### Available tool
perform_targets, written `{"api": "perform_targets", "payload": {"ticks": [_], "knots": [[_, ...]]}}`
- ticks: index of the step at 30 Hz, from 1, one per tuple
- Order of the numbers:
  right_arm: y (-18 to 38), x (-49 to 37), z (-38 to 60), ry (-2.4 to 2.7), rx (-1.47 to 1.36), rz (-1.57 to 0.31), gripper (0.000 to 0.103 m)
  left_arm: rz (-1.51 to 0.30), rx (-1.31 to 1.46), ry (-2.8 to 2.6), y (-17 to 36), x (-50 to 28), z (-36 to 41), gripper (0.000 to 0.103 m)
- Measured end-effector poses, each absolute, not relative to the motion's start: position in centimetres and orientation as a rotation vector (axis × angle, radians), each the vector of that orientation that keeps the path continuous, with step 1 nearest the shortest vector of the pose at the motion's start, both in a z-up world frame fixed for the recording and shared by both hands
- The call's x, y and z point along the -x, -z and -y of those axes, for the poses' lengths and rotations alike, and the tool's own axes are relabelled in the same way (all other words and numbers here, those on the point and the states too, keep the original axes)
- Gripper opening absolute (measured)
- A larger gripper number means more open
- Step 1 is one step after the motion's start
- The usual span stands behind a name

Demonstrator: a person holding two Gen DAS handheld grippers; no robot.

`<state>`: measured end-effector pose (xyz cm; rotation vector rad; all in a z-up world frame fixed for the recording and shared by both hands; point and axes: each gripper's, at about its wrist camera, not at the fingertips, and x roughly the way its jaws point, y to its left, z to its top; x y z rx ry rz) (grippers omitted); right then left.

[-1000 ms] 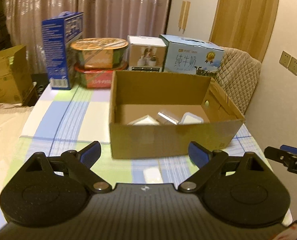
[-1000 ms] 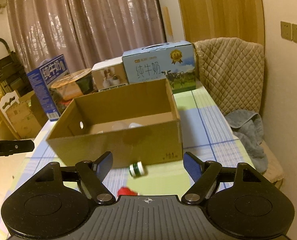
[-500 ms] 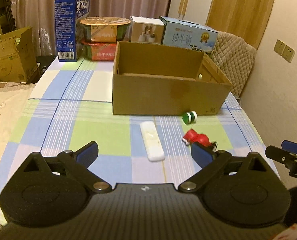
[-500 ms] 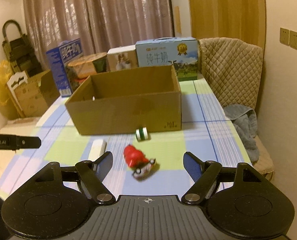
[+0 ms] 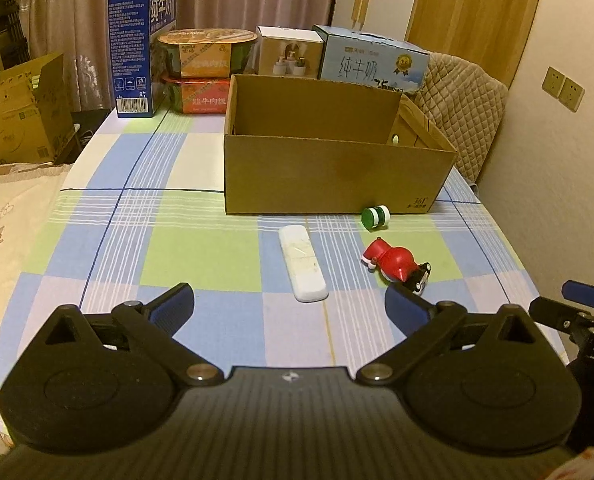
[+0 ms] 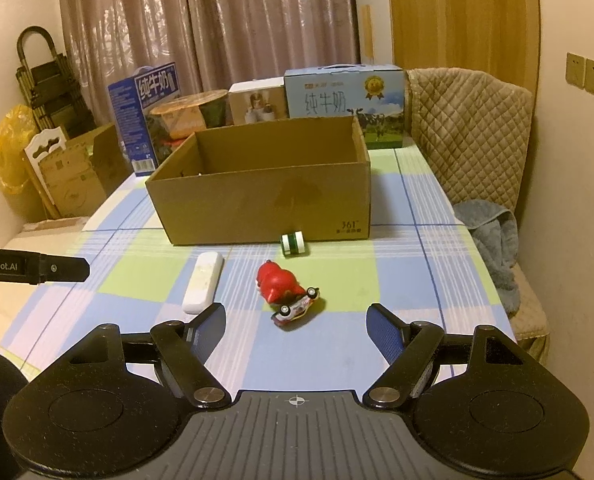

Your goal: Organize rigid objects

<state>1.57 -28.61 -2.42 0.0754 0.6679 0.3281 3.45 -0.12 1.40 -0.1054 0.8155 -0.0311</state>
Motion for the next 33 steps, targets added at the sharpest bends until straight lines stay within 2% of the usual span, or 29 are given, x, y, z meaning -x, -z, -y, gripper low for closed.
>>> {"api": "perform_targets", "payload": {"ticks": [19,33], "knots": [[4.3,-2.7,28.5,-0.345,-0.053,-0.701,0.075,-0.855,0.124,0.054,0.2,-4.1,0.6,0.100],[8.6,-8.5,27.4,-0.516,0.068,-0.795,0.076,-0.876,0.156,0.035,3.5,-7.9,0.1,0.100]]}}
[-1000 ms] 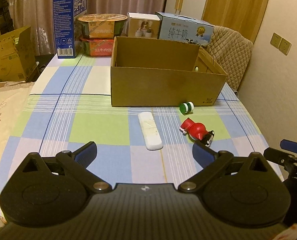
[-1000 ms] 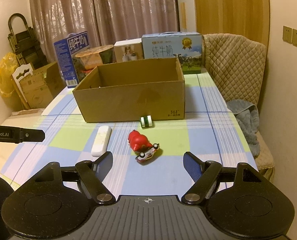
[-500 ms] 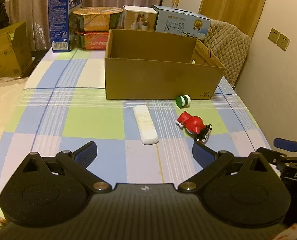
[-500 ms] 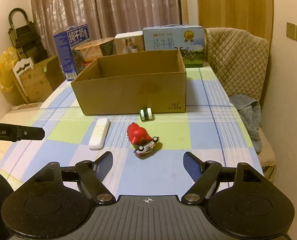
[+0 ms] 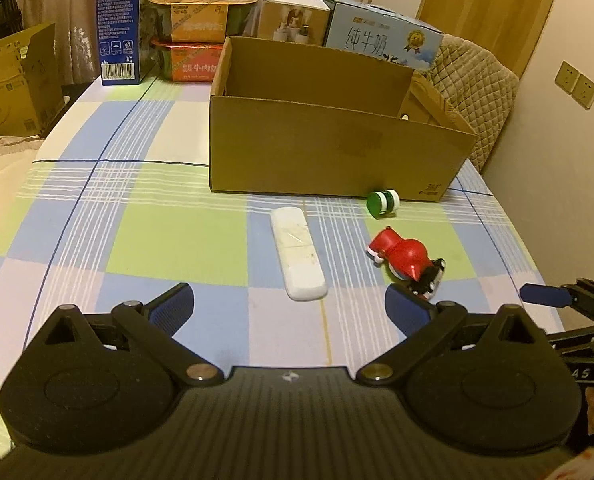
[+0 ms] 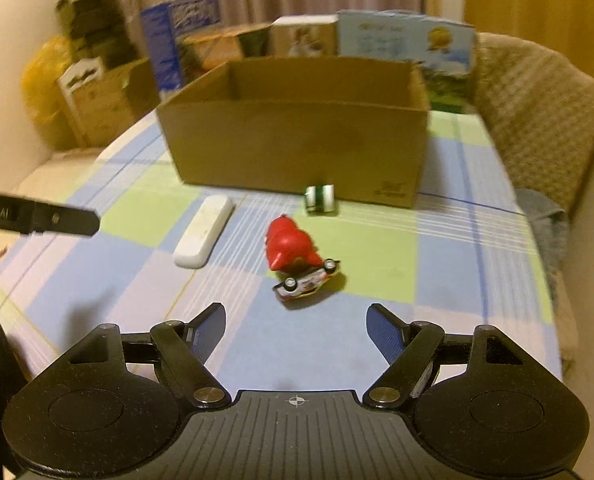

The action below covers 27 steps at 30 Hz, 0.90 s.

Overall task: Organize rigid objects
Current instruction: 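Grasp the small toy car with the right tool while the left tool grasps the white stick device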

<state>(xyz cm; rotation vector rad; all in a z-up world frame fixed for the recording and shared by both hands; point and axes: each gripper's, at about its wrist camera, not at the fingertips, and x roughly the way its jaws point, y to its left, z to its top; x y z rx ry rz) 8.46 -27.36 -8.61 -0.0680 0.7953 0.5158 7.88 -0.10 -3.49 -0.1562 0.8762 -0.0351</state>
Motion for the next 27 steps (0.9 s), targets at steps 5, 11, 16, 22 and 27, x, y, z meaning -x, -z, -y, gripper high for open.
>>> {"api": "perform_targets", "payload": {"ticks": [5,11,16,22,27], "knots": [[10.8,-11.0,26.6,-0.563,0.103,-0.815,0.089,-0.870,0.146,0.030,4.8,-9.3,0.2,0.101],[12.6,-13.7,25.7,-0.590,0.179,-0.811,0.090,-0.925,0.119,0.043,7.0,-11.2,0.5,0.102],[14.6,-15.1,24.9,-0.655,0.246,-0.788,0.090,-0.956,0.119,0.051,8.1,-12.1,0.6,0.102],[16.3,-16.6,24.8,-0.677,0.249,-0.788,0.089,-0.981,0.112,0.054,9.0,-12.7,1.0,0.102],[16.6,-17.2,24.5,-0.704,0.303,-0.765,0.078,-0.991,0.117,0.063,9.4,-13.1,1.3,0.102]]}}
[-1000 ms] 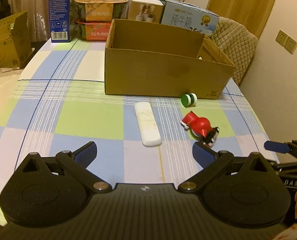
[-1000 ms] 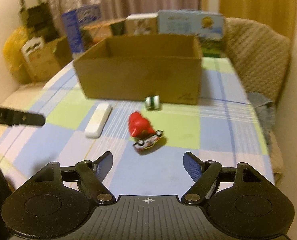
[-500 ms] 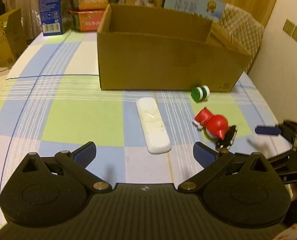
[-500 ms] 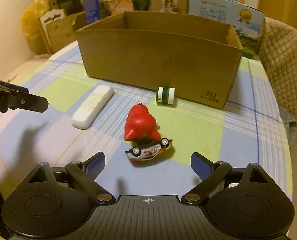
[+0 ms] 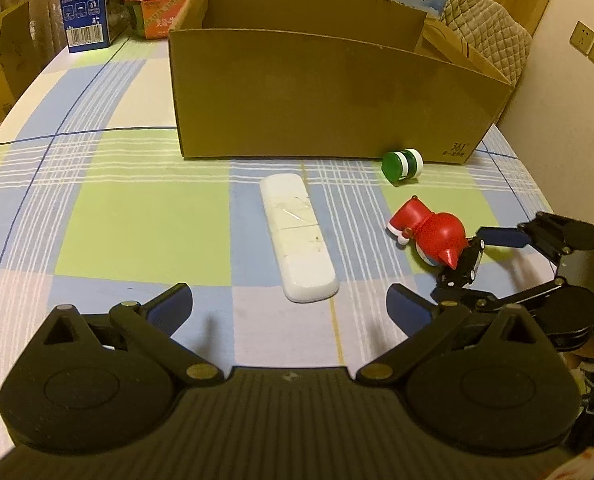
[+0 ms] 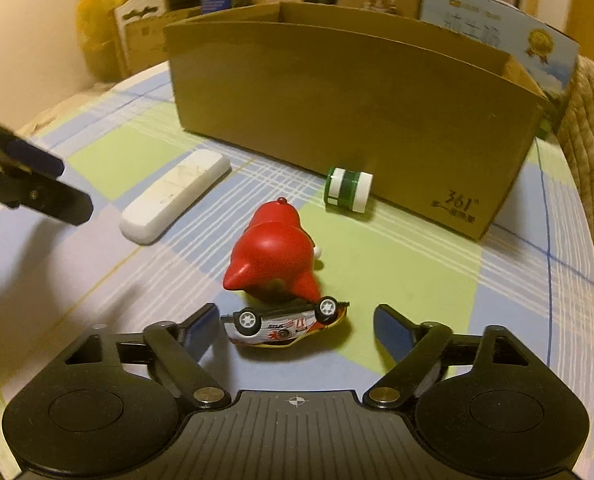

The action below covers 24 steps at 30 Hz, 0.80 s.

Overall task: Organize rigid objects
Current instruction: 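Grasp the small toy car with the right tool while the left tool grasps the white stick device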

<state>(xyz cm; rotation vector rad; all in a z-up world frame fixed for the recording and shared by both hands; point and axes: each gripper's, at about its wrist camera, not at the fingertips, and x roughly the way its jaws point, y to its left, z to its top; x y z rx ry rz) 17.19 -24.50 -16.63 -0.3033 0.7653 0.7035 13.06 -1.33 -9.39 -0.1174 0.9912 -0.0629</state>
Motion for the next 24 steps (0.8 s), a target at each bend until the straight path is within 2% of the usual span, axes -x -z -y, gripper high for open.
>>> {"api": "perform_targets", "payload": {"ticks": [3,5,13,21,22,24], "knots": [[16.8,-17.2,24.4,-0.723,0.338,-0.741,0.072,-0.998,0.114,0.070,9.5,-13.1,1.5,0.102],[16.8,-17.3,24.4,-0.732,0.325,-0.746,0.065,-1.001,0.114,0.073,9.7,-13.1,1.6,0.102],[16.1,-16.8,25.2,-0.643,0.259,-0.793,0.064,-1.009,0.119,0.066,10.1,-13.3,1.6,0.102],[14.7,-17.3,27.7,-0.453,0.103,-0.757,0.064,-0.983,0.133,0.037,10.9,-14.8,1.6,0.101],[14.6,-17.4,27.8,-0.446,0.094,-0.745,0.064,-0.975,0.126,0.035,11.1,-15.1,1.7,0.100],[14.3,-17.4,28.0,-0.431,0.078,-0.730,0.064,-0.964,0.102,0.032,11.3,-15.9,2.1,0.089]]}}
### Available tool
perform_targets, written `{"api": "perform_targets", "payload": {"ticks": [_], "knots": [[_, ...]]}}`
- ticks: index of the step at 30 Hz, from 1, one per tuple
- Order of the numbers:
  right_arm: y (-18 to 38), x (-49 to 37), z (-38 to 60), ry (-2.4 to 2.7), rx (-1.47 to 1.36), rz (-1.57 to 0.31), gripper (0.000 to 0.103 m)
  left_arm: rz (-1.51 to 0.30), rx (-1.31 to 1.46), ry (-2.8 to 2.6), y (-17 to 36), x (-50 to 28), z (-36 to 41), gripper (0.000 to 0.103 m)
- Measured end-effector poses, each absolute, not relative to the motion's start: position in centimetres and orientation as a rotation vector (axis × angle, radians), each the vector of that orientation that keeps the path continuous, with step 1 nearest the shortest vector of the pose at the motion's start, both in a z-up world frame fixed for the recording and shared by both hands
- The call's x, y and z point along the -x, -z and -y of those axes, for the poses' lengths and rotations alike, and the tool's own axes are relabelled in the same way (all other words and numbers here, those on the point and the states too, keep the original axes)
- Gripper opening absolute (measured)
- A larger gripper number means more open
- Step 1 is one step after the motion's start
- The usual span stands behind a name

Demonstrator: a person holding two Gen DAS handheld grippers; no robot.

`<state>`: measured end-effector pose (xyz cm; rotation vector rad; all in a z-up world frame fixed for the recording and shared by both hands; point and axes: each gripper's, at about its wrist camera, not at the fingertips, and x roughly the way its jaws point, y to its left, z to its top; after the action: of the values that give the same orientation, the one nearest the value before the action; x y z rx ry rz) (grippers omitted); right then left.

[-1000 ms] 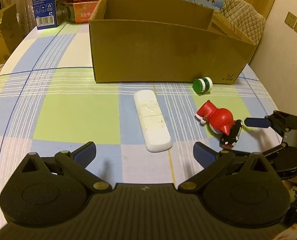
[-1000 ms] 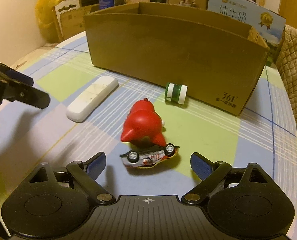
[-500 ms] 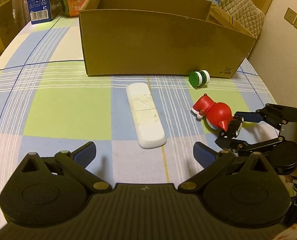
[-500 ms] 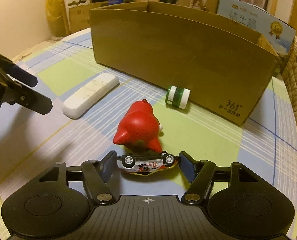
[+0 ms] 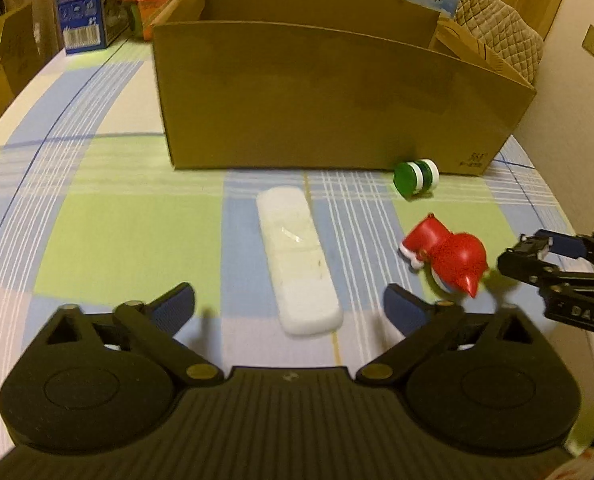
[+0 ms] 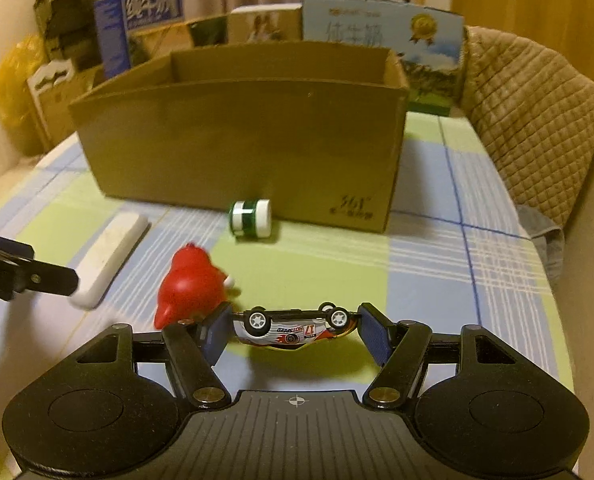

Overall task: Organize rigid objects
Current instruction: 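Grasp the small toy car with the right tool while the left tool grasps the white stick device, then lift the toy car with the right tool while the left tool lifts the white stick toward the box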

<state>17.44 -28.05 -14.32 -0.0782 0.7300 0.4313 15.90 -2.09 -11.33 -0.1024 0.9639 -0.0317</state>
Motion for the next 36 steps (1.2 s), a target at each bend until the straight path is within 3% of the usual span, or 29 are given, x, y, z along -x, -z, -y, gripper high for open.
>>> {"api": "perform_targets", "payload": {"ticks": [10,15,19,21,36], "knots": [[14.5,-17.9,28.2,-0.415,0.055,-0.728,0.064,-0.948,0.064,0.038,12.7,-19.2,3.3,0.073],[14.6,-18.0,28.2,-0.416,0.048,-0.727,0.064,-0.964,0.040,0.028,13.5,-19.5,3.5,0.055],[14.5,-18.0,28.2,-0.419,0.039,-0.723,0.064,-0.959,0.015,0.026,13.6,-19.4,3.4,0.050],[14.5,-18.0,28.2,-0.420,0.039,-0.719,0.064,-0.959,0.003,0.027,13.5,-19.3,3.4,0.038],[13.8,-17.1,28.3,-0.415,0.021,-0.691,0.064,-0.970,0.019,0.070,11.5,-15.7,2.2,0.035]]}}
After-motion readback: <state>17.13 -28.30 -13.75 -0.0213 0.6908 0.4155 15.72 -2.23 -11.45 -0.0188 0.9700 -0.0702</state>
